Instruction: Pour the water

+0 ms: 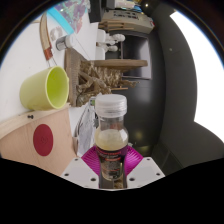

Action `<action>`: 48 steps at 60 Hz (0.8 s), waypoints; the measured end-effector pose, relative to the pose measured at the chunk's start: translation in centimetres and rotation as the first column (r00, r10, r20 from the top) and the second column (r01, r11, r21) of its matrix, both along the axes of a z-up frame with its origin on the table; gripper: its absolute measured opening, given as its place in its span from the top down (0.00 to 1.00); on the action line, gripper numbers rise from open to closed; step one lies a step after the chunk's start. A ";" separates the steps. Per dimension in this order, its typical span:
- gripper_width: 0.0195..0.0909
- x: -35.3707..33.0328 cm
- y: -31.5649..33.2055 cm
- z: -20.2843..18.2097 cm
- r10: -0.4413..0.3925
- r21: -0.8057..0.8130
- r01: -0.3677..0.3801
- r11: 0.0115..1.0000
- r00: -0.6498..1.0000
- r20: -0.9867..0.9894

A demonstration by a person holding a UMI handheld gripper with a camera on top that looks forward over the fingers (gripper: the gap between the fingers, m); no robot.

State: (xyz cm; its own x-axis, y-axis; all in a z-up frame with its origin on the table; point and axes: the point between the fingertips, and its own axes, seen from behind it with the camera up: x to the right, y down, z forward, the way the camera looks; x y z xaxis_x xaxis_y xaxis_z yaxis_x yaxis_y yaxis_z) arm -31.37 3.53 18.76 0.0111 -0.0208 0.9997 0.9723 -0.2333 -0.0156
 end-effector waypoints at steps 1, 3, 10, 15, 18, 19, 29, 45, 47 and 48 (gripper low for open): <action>0.89 -0.2 0.2 -0.1 0.006 0.001 -0.006 1.000 1.000 0.028; 0.89 -0.2 0.8 -0.5 0.016 0.003 -0.016 1.000 0.997 0.078; 0.90 -0.9 1.8 -1.5 0.033 -0.016 -0.031 0.999 0.979 0.202; 0.90 -1.8 2.3 -1.6 0.056 -0.015 -0.054 0.998 0.955 0.290; 0.90 -2.2 2.6 -1.9 0.064 -0.023 -0.060 0.998 0.946 0.318; 0.90 -2.3 2.7 -2.0 0.064 -0.026 -0.059 0.998 0.944 0.323; 0.90 -3.1 2.9 -2.3 0.078 -0.035 -0.070 0.997 0.944 0.322; 0.89 -1.3 1.5 -3.3 -0.017 -0.119 -0.015 0.993 0.966 -0.259; 0.89 -1.2 1.2 -3.2 -0.031 -0.130 -0.019 0.991 0.926 -0.376; 0.89 -1.2 1.0 -3.1 -0.038 -0.133 -0.022 0.991 0.902 -0.431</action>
State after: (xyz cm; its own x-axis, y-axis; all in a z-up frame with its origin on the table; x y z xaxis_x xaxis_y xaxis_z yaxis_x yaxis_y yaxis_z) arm -32.61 4.54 15.68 0.4424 0.1085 0.8902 0.8748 -0.2705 -0.4018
